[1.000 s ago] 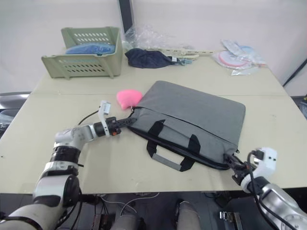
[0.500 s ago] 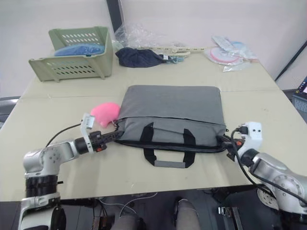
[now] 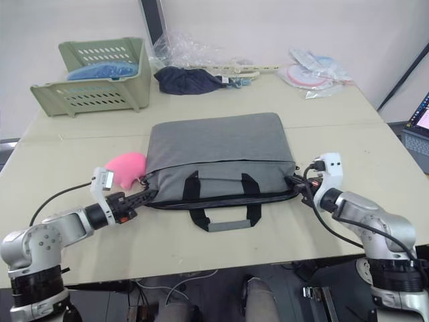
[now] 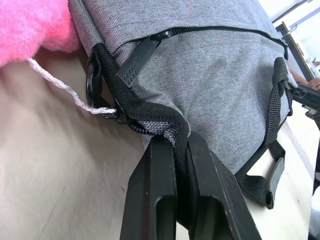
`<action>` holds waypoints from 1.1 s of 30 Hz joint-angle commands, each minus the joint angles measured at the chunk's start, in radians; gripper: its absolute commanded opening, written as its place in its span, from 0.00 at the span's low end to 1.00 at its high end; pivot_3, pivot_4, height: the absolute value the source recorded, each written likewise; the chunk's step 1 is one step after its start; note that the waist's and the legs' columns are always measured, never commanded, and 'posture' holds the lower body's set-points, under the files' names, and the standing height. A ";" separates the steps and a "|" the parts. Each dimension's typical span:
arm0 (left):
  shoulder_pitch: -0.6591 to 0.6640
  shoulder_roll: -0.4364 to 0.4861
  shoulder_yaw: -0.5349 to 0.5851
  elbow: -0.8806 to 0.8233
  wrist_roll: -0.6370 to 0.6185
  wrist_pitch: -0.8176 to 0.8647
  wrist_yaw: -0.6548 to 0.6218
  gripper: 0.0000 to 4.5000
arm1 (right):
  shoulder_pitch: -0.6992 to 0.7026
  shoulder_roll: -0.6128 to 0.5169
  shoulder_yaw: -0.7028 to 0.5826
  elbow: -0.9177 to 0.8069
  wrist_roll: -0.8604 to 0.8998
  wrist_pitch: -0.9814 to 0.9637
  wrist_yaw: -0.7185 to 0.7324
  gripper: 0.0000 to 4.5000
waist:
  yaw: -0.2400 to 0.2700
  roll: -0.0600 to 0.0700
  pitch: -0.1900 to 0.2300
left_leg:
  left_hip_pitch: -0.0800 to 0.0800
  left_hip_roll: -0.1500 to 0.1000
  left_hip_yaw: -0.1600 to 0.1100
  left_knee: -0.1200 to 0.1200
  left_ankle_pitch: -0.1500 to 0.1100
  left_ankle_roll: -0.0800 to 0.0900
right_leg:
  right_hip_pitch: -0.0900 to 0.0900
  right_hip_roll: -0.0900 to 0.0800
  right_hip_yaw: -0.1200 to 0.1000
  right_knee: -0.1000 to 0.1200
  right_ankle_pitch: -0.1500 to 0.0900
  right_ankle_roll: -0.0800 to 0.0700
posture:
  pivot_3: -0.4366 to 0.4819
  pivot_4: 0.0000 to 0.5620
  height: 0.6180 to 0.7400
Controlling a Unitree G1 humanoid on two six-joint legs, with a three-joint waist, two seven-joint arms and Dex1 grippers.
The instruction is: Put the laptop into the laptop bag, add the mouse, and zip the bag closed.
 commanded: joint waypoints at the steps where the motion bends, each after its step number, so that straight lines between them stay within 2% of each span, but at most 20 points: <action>1: 0.016 0.042 0.002 -0.002 -0.005 -0.021 0.010 0.00 | 0.029 0.007 0.012 0.004 -0.042 0.019 0.022 0.01 | 0.000 0.000 0.000 | 0.000 0.000 0.000 0.000 0.000 0.000 | 0.000 0.000 0.000 0.000 0.000 0.000 | 0.48 0.27 1.00; 12: 0.011 0.053 -0.024 0.041 -0.012 -0.076 0.002 0.00 | 0.078 0.012 -0.004 -0.044 -0.055 0.030 0.019 0.01 | 0.003 0.000 0.000 | 0.000 0.002 0.001 0.000 -0.001 -0.002 | -0.001 0.003 0.000 0.000 -0.001 -0.002 | 0.48 0.27 1.00; 13: 0.009 0.049 -0.020 0.044 -0.020 -0.077 0.003 0.13 | 0.083 0.013 -0.008 -0.048 -0.057 0.032 0.018 0.14 | 0.003 0.000 0.000 | 0.000 0.002 0.001 0.000 -0.001 -0.002 | -0.001 0.003 -0.001 0.000 -0.001 -0.002 | 0.48 0.27 1.00; 16: 0.030 0.070 -0.061 0.031 -0.001 -0.088 -0.002 0.36 | 0.085 0.011 -0.014 -0.051 -0.065 0.031 0.015 0.38 | 0.004 0.000 0.000 | 0.000 0.002 0.001 0.000 -0.001 -0.002 | 0.000 0.003 -0.001 0.000 -0.001 -0.002 | 0.48 0.27 1.00; 19: 0.047 0.071 -0.066 0.023 -0.002 -0.093 0.002 0.66 | 0.086 0.011 -0.028 -0.055 -0.073 0.027 0.009 0.67 | 0.005 0.001 0.001 | 0.000 0.002 0.001 0.000 -0.001 -0.002 | 0.000 0.003 -0.001 0.000 -0.001 -0.002 | 0.48 0.27 1.00; 21: 0.065 0.076 -0.069 -0.002 -0.010 -0.082 0.007 0.85 | 0.088 0.007 -0.045 -0.059 -0.074 0.029 0.011 0.68 | 0.005 0.001 0.001 | 0.000 0.002 0.001 0.000 -0.001 -0.002 | 0.000 0.003 -0.001 0.000 -0.001 -0.002 | 0.48 0.27 1.00; 23: 0.069 0.081 -0.065 -0.012 -0.018 -0.076 0.012 0.98 | 0.088 0.002 -0.055 -0.064 -0.077 0.029 0.015 0.68 | 0.005 0.002 0.001 | 0.000 0.002 0.001 0.000 -0.001 -0.002 | 0.000 0.003 -0.001 0.000 -0.001 -0.002 | 0.48 0.27 1.00; 27: 0.071 0.119 -0.021 -0.036 -0.043 -0.057 0.007 0.99 | 0.073 -0.030 -0.114 -0.112 -0.053 0.057 0.017 0.68 | 0.005 0.012 0.007 | 0.000 0.002 0.001 0.000 -0.001 -0.002 | 0.000 0.003 0.000 0.000 -0.001 -0.002 | 0.48 0.27 1.00; 31: 0.088 0.222 0.057 -0.058 -0.070 -0.047 -0.024 0.99 | 0.050 -0.123 -0.194 -0.192 -0.017 0.107 0.041 0.68 | 0.005 0.017 0.011 | -0.001 0.002 0.001 -0.001 -0.001 -0.002 | -0.002 0.003 0.000 0.000 -0.001 -0.002 | 0.48 0.27 1.00; 33: 0.100 0.282 0.106 -0.068 -0.094 -0.037 -0.050 0.99 | 0.031 -0.176 -0.235 -0.219 0.009 0.142 0.057 0.68 | 0.005 0.017 0.012 | -0.006 0.002 0.003 -0.001 -0.001 -0.002 | -0.011 0.002 0.002 0.003 -0.001 -0.002 | 0.48 0.27 1.00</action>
